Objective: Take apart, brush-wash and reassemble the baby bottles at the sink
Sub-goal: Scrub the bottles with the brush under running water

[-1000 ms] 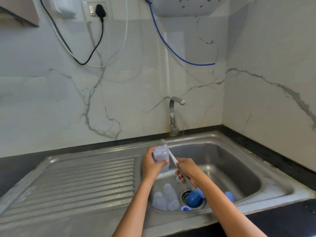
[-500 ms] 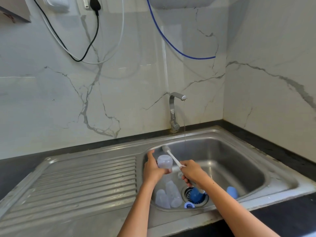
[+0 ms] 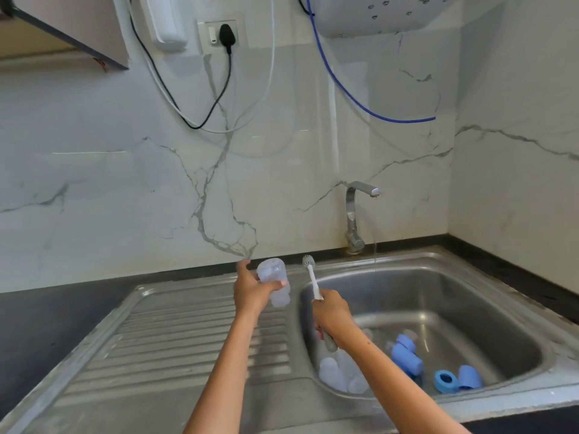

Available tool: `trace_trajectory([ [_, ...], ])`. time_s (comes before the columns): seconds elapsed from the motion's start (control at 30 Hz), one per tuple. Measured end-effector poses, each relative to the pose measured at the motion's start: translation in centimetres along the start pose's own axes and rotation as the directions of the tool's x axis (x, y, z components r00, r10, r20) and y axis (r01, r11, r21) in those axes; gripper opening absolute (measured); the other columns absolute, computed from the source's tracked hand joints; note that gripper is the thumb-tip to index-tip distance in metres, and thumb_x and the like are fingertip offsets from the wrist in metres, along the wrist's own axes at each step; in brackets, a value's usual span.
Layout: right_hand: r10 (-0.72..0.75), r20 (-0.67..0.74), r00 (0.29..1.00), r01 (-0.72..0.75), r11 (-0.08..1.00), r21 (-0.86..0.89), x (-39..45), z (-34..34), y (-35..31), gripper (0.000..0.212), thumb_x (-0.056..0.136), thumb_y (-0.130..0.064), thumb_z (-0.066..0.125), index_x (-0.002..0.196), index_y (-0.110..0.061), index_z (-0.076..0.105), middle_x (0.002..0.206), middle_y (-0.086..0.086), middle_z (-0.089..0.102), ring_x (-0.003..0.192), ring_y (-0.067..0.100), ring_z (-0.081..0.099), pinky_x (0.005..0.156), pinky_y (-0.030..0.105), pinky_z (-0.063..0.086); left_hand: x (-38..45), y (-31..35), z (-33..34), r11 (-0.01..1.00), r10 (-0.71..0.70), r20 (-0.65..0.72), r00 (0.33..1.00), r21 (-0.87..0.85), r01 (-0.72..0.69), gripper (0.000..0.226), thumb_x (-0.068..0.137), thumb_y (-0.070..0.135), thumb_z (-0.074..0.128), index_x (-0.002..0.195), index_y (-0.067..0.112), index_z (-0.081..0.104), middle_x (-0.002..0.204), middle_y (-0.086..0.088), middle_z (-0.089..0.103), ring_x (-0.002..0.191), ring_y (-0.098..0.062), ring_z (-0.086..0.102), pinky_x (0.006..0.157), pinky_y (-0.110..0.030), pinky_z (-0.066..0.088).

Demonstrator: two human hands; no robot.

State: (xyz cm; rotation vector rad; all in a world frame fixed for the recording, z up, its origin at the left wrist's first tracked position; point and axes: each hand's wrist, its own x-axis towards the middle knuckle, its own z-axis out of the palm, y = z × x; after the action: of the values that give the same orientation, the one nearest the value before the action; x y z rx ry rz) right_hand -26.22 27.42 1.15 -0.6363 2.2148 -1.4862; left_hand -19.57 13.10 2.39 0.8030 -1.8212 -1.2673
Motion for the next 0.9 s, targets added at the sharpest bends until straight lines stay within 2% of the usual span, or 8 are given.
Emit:
trace_trajectory([
  [0.07,-0.032,-0.01,0.999,0.032,0.998,-0.058,0.1,1.2,0.1,0.021,0.095,-0.005,0.032,0.088,-0.01,0.051,0.076,0.008,0.053,0.054,0.019,0.049,0.047,0.029,0.046,0.8,-0.3,-2.9,1.0,-0.005,-0.024,1.0,0.0,0.005,0.089,0.067,0.01,0.085,0.139,0.015,0.032,0.118,-0.011,0.057,0.097,-0.021,0.056,0.075,-0.03,0.045],
  [0.23,-0.056,-0.026,0.998,0.049,0.974,-0.223,0.0,2.8,1.5,0.037,0.096,-0.005,0.033,0.128,-0.006,0.05,0.105,0.017,0.063,0.082,0.035,0.064,0.07,0.044,0.057,2.9,-1.6,-10.1,0.999,-0.029,-0.107,0.994,0.024,0.032,0.089,0.069,0.012,0.084,0.14,0.017,0.03,0.118,-0.011,0.054,0.098,-0.021,0.054,0.076,-0.029,0.043],
  [0.37,-0.056,-0.018,0.998,0.046,0.941,-0.334,-0.7,3.6,1.4,0.041,0.096,-0.007,0.035,0.136,-0.004,0.044,0.11,0.019,0.062,0.09,0.037,0.065,0.08,0.048,0.056,4.4,-3.3,-14.7,0.996,-0.03,-0.179,0.983,0.073,0.044,0.088,0.069,0.01,0.084,0.139,0.016,0.031,0.124,-0.014,0.054,0.101,-0.023,0.054,0.082,-0.032,0.045],
  [0.47,-0.066,-0.015,0.998,0.056,0.926,-0.374,-1.2,4.0,1.3,0.035,0.098,-0.008,0.035,0.13,-0.004,0.048,0.099,0.016,0.062,0.074,0.032,0.064,0.064,0.04,0.056,5.3,-4.5,-17.3,0.992,-0.029,-0.228,0.973,0.116,0.057,0.087,0.068,0.008,0.084,0.139,0.013,0.033,0.123,-0.015,0.055,0.098,-0.022,0.053,0.082,-0.033,0.045],
  [0.53,-0.065,-0.013,0.998,0.055,0.92,-0.388,-1.3,4.1,1.3,0.03,0.097,-0.007,0.034,0.121,-0.006,0.052,0.088,0.012,0.061,0.059,0.026,0.059,0.047,0.03,0.049,6.0,-5.4,-18.9,0.988,-0.038,-0.253,0.967,0.133,0.074,0.087,0.068,0.007,0.084,0.139,0.011,0.033,0.123,-0.015,0.055,0.097,-0.022,0.052,0.082,-0.032,0.045],
  [0.6,-0.063,-0.014,0.998,0.052,0.912,-0.406,-1.4,4.2,1.3,0.028,0.096,-0.006,0.034,0.116,-0.008,0.054,0.081,0.01,0.059,0.052,0.022,0.055,0.04,0.025,0.042,6.7,-6.2,-20.2,0.985,-0.057,-0.273,0.96,0.14,0.098,0.088,0.068,0.007,0.084,0.139,0.01,0.033,0.124,-0.015,0.055,0.097,-0.022,0.052,0.083,-0.032,0.044],
  [0.77,-0.05,-0.027,0.998,0.035,0.915,-0.403,-1.1,4.5,1.3,0.03,0.096,-0.007,0.037,0.122,-0.01,0.052,0.082,0.011,0.06,0.058,0.024,0.058,0.043,0.026,0.045,8.4,-8.1,-22.2,0.977,-0.079,-0.3,0.951,0.165,0.133,0.085,0.069,0.007,0.083,0.139,0.01,0.034,0.127,-0.016,0.053,0.107,-0.028,0.054,0.083,-0.033,0.045],
  [0.9,-0.056,-0.016,0.998,0.046,0.923,-0.382,-0.9,4.7,1.2,0.025,0.095,-0.004,0.037,0.111,-0.007,0.056,0.076,0.013,0.06,0.057,0.025,0.055,0.049,0.032,0.048,9.5,-9.8,-22.7,0.967,-0.061,-0.314,0.948,0.215,0.134,0.073,0.07,0.008,0.082,0.132,0.01,0.044,0.128,-0.014,0.053,0.111,-0.031,0.055,0.086,-0.037,0.048],
])
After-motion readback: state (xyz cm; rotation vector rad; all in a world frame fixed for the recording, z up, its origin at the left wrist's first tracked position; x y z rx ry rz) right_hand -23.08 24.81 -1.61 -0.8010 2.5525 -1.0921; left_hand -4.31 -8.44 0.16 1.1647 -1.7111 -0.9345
